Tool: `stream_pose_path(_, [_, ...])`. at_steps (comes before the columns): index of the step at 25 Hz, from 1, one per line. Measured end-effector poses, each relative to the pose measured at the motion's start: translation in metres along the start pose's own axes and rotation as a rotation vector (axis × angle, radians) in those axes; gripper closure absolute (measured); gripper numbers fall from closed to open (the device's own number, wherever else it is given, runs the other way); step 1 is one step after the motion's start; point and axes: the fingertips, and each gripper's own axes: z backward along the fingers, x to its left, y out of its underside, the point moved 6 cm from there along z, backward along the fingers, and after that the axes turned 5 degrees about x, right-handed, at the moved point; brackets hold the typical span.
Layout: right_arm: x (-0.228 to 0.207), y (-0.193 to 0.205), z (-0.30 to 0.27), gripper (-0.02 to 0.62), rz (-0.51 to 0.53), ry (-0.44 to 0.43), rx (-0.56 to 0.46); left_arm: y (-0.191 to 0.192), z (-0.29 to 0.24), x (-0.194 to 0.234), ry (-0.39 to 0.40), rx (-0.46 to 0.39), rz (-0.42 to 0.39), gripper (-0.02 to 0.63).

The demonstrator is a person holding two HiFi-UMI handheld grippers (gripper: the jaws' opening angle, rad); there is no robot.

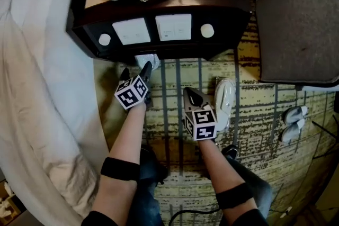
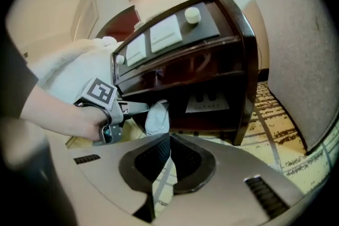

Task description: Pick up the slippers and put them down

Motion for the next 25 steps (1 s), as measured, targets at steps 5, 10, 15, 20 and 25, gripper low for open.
stream_pose_path(5, [0.036, -0.057, 0.080, 0.594, 0.011, -0.009, 0.024, -0.019, 0.117, -0.024, -0.023, 0.042, -0.087, 0.389])
stream_pose_path(10, [0.071, -0.126, 0.173, 0.594, 0.024, 0.000, 0.032, -0.050, 0.237, -0.071, 0.096, 0.087, -0.126, 0.604])
stream_pose_path(15, [0.105, -0.195, 0.266, 0.594, 0.053, -0.010, 0.017, -0.095, 0.353, -0.118, 0.132, 0.097, -0.209, 0.604])
stream_pose_path(20, [0.134, -0.246, 0.353, 0.594, 0.088, -0.031, -0.002, -0.134, 0.460, -0.156, 0.155, 0.078, -0.297, 0.605])
stream_pose_path(25, [0.154, -0.281, 0.429, 0.594, 0.160, -0.080, -0.008, -0.170, 0.545, -0.190, 0.196, 0.040, -0.351, 0.605])
